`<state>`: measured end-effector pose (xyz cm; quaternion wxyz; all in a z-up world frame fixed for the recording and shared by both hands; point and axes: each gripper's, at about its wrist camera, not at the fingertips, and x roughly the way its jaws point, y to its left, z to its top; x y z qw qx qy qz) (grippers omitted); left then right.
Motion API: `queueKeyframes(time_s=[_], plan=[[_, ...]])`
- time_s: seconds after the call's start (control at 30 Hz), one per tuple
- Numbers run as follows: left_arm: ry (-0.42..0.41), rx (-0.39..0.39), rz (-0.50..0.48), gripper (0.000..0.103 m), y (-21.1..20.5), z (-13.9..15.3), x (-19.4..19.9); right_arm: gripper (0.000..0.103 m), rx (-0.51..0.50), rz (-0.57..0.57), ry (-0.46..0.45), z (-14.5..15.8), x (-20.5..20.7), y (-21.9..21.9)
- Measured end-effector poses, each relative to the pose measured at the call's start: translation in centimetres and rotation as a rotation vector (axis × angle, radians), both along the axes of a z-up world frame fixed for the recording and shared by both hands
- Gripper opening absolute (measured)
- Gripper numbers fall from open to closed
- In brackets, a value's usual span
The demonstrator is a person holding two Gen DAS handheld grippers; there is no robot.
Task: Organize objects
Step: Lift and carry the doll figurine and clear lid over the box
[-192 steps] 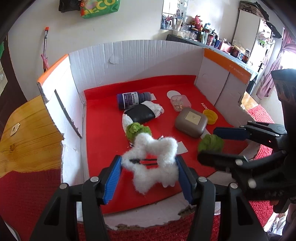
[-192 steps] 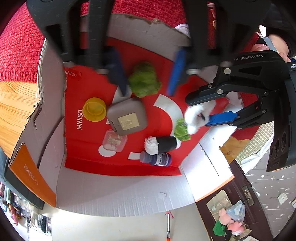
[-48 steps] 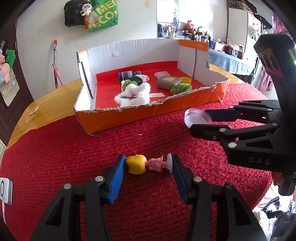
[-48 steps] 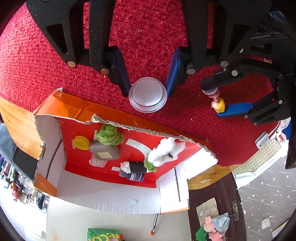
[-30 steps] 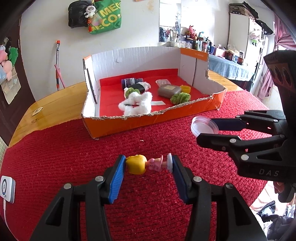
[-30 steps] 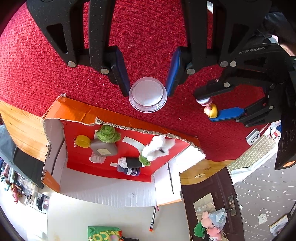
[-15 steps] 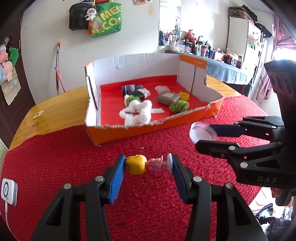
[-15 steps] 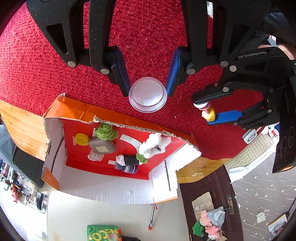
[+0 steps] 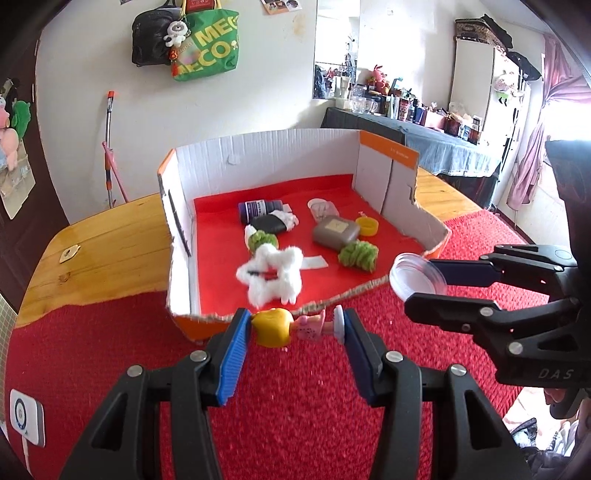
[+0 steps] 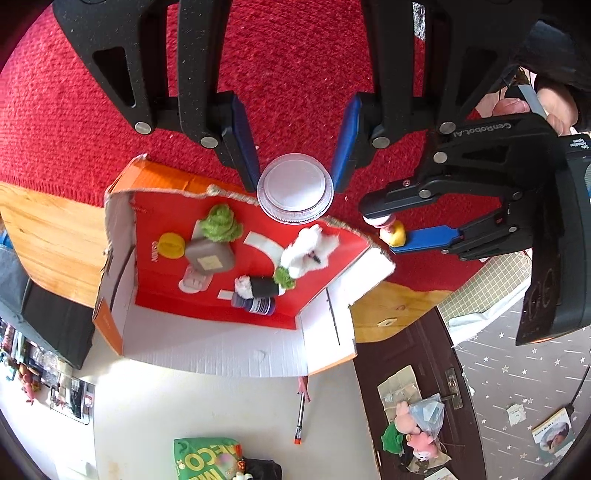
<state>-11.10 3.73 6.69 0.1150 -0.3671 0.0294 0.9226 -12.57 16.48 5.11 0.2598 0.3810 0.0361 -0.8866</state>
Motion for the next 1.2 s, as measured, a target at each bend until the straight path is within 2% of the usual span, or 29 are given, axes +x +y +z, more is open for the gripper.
queueKeyframes(time_s=[0.33,0.77,1.2], plan=[[-0.029,0.026,-0.044,0.052,1.5,0.3,-3.4,0.038,0.039,-0.054,0.007,0.6,-2.8,1.7],[-0.127,0.049,-0.111,0.053,3.3,-1.6,-7.7,0.038,0.150,-0.086,-0.032,-0.6,-7.0,2.8],[-0.179,0.029,-0.183,0.053,3.8,-3.2,-8.8,0.038,0.276,-0.070,-0.068,-2.1,-9.2,2.1]])
